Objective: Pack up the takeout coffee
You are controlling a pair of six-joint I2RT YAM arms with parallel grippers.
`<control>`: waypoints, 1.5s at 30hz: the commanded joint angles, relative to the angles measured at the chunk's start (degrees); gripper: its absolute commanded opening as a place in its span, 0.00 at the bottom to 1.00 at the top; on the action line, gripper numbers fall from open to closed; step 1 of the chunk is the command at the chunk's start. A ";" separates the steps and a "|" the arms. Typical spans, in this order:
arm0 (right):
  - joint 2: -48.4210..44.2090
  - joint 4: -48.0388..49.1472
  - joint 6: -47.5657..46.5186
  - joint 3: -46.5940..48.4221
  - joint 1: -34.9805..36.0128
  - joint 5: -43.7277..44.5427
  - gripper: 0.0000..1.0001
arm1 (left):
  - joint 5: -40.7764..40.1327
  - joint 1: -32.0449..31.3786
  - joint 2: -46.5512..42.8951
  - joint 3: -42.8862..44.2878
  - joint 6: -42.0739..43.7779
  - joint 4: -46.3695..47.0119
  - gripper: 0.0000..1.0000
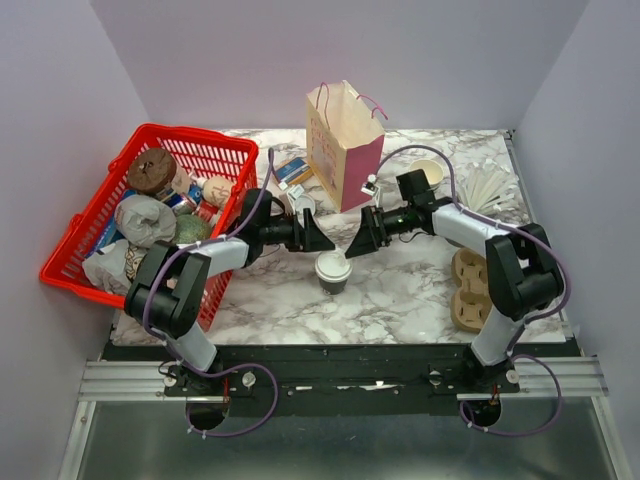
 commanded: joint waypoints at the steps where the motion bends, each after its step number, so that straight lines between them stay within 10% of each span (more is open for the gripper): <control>1: -3.03 -0.58 -2.46 0.37 0.10 2.78 0.99 | -1.80 0.14 -7.07 6.14 9.08 -11.83 0.79; 12: -6.81 -3.74 -6.94 1.68 0.10 4.44 1.00 | 0.66 -0.04 -8.74 12.31 15.41 -19.05 0.80; 27: -30.27 -6.20 -10.64 4.15 0.10 28.68 1.00 | -13.20 -11.36 -19.03 19.16 56.10 -51.92 0.99; 32: -35.10 -7.35 -9.06 4.15 0.10 40.37 1.00 | -17.00 -14.36 -16.92 19.42 57.51 -52.36 0.99; 45: -38.54 -7.26 -6.68 -1.12 -5.25 37.06 1.00 | -23.33 -19.81 -11.64 21.36 57.52 -52.19 0.99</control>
